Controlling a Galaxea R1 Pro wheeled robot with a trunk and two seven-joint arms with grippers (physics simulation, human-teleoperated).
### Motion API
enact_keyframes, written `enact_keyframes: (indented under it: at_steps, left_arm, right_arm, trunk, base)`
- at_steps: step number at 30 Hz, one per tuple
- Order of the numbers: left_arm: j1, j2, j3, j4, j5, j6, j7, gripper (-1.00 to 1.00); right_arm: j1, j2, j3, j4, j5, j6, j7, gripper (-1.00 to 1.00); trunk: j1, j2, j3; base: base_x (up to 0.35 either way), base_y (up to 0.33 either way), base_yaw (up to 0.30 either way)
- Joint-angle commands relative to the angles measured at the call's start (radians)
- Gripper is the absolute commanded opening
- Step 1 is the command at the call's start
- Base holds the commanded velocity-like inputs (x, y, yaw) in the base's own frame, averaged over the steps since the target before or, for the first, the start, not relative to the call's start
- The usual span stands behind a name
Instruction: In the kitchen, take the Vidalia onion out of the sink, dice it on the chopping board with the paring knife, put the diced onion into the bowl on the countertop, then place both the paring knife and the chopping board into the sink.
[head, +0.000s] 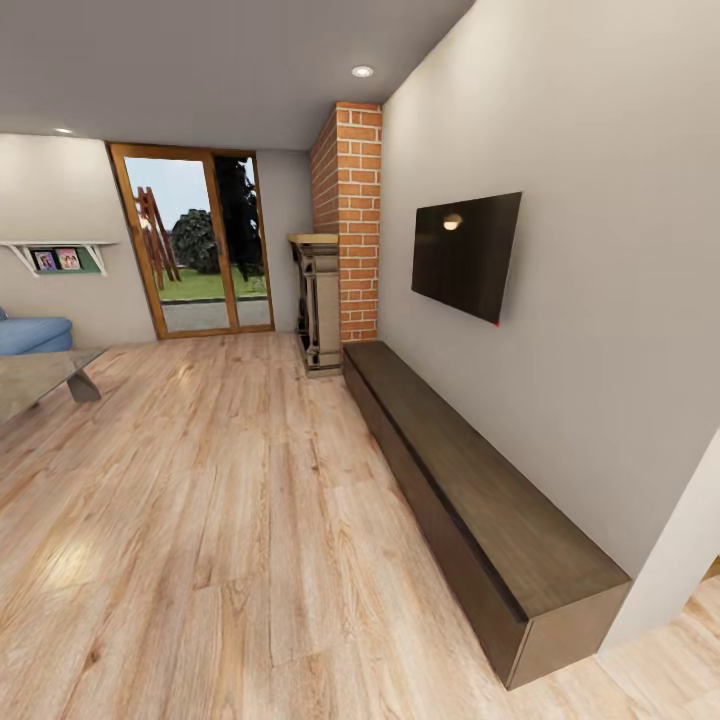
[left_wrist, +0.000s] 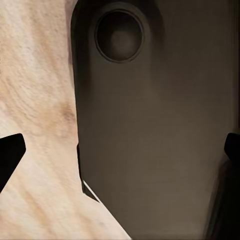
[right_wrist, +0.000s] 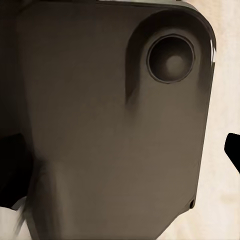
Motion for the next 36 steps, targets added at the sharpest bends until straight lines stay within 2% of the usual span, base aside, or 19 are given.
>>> enact_keyframes:
  at_steps: [1, 5, 8, 12, 14, 19, 21, 31, 36]
  left_arm:
    - [0.0, 0.0, 0.0, 0.0, 0.0, 0.0, 0.0, 1.0]
    - [0.0, 0.003, 0.0, 0.0, 0.0, 0.0, 0.0, 1.0]
    - [0.0, 0.015, -0.001, 0.0, 0.001, 0.0, 0.0, 1.0]
    - [0.0, 0.014, 0.0, 0.0, 0.002, 0.0, 0.0, 1.0]
    - [0.0, 0.007, 0.0, 0.0, 0.002, 0.0, 0.0, 1.0]
    - [0.0, 0.001, 0.002, -0.006, 0.002, -0.006, 0.0, 1.0]
    - [0.0, 0.0, 0.002, -0.021, 0.002, -0.024, 0.0, 1.0]
    - [0.0, -0.002, 0.004, -0.108, 0.002, -0.204, 0.001, 1.0]
    - [0.0, -0.006, 0.004, -0.194, 0.002, -0.227, 0.002, 1.0]
  right_arm:
    - [0.0, 0.0, 0.0, 0.0, -0.001, 0.0, 0.0, 1.0]
    - [0.0, 0.0, 0.0, -0.001, 0.001, -0.001, 0.0, 1.0]
    - [0.0, -0.007, 0.0, -0.018, 0.003, -0.009, 0.0, 1.0]
    - [0.0, -0.01, 0.002, -0.031, 0.004, -0.031, 0.0, 1.0]
    - [0.0, -0.01, 0.002, -0.033, 0.004, -0.092, 0.0, 1.0]
    - [0.0, -0.008, 0.0, -0.034, 0.003, -0.128, 0.0, 1.0]
    - [0.0, -0.004, 0.0, -0.034, 0.002, -0.134, 0.0, 1.0]
    - [0.0, 0.002, -0.001, -0.036, -0.001, -0.146, 0.003, 1.0]
    - [0.0, 0.002, -0.002, -0.045, -0.001, -0.218, 0.001, 1.0]
  trunk:
    - [0.0, 0.0, -0.001]
    - [0.0, 0.0, -0.001]
    - [0.0, 0.0, -0.001]
    - [0.0, 0.0, -0.001]
    - [0.0, 0.0, -0.001]
    - [0.0, 0.0, -0.001]
    - [0.0, 0.0, -0.001]
    - [0.0, 0.0, -0.001]
    - [0.0, 0.0, -0.001]
  base:
    - [0.0, 0.0, 0.0]
    - [0.0, 0.0, 0.0]
    - [0.0, 0.0, 0.0]
    - [0.0, 0.0, 0.0]
    - [0.0, 0.0, 0.0]
    - [0.0, 0.0, 0.0]
    - [0.0, 0.0, 0.0]
    - [0.0, 0.0, 0.0]
    - [0.0, 0.0, 0.0]
